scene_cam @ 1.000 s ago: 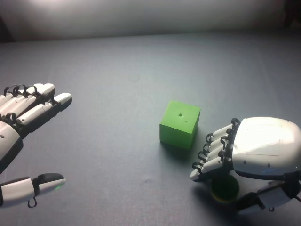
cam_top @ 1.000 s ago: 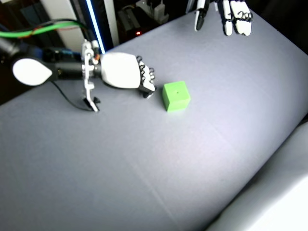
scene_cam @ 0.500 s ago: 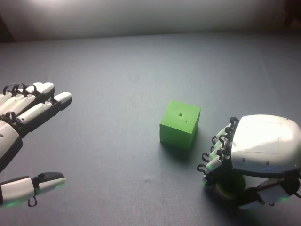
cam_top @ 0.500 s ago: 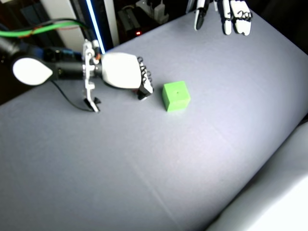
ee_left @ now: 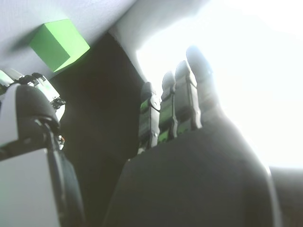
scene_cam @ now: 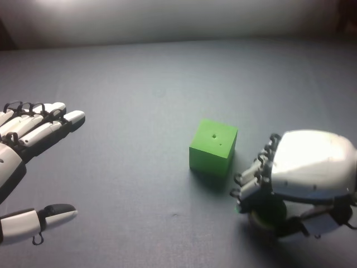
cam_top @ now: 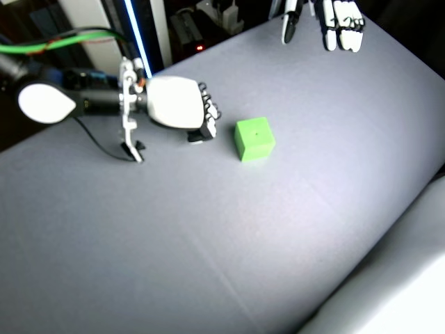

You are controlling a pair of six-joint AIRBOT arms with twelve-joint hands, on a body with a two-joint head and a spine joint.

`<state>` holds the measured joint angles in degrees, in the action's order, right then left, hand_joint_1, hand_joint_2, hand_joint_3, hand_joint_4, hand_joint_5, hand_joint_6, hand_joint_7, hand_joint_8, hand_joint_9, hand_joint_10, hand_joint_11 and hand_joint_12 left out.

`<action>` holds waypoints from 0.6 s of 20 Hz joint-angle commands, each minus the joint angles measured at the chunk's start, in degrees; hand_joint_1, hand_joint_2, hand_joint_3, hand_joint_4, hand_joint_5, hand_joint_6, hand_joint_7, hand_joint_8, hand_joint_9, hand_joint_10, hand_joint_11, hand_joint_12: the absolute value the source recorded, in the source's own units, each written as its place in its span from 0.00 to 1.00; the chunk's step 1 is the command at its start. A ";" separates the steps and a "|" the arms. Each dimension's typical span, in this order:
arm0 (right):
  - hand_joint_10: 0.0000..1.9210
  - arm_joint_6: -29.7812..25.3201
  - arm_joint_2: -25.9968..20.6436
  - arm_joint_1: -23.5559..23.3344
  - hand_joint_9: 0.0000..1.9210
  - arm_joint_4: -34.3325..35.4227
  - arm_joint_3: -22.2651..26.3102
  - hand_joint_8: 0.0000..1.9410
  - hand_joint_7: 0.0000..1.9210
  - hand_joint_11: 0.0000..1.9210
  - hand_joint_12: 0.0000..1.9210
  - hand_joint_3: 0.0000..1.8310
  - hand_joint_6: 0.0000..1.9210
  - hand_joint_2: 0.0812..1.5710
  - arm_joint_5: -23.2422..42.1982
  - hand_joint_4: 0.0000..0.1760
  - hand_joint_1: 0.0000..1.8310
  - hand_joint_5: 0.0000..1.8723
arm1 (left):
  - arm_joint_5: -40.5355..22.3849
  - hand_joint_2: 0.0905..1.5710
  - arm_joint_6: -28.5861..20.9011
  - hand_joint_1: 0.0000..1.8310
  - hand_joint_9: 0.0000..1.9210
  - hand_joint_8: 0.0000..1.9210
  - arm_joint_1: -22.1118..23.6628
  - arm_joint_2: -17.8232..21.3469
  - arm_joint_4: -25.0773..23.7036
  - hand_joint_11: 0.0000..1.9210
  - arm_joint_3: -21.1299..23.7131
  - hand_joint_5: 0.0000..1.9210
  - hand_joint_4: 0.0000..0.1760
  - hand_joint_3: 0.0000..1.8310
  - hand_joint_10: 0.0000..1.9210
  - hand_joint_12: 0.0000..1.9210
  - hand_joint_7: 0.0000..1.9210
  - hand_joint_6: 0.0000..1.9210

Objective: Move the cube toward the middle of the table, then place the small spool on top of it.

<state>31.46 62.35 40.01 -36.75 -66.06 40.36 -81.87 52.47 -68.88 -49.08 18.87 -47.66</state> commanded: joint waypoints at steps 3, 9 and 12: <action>0.66 -0.25 -0.57 -2.39 0.50 4.01 -1.05 0.63 0.50 0.48 0.81 0.00 0.31 0.68 8.31 0.00 0.68 0.59 | -7.08 0.59 -0.19 0.47 0.08 0.00 -0.04 -0.08 -0.52 0.00 0.21 0.12 0.69 0.00 0.00 0.21 0.08 0.00; 0.11 -0.23 -0.34 -8.17 0.63 6.81 -4.48 0.32 0.62 0.38 0.61 0.00 0.42 0.64 9.41 0.12 0.68 0.58 | -6.86 0.59 -0.22 0.46 0.06 0.00 -0.08 -0.40 -0.40 0.00 -0.02 0.12 0.86 0.00 0.00 0.16 0.08 0.00; 0.36 0.09 0.39 -10.93 0.51 6.88 -5.82 0.52 0.54 0.25 0.81 0.00 0.36 0.67 9.07 0.00 0.68 0.59 | -6.42 0.59 -0.39 0.46 0.06 0.00 -0.08 -0.61 -0.40 0.00 -0.23 0.11 0.95 0.00 0.00 0.17 0.07 0.00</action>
<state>31.48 62.81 29.87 -32.36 -71.79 43.29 -81.78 52.40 -69.10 -49.65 19.20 -47.75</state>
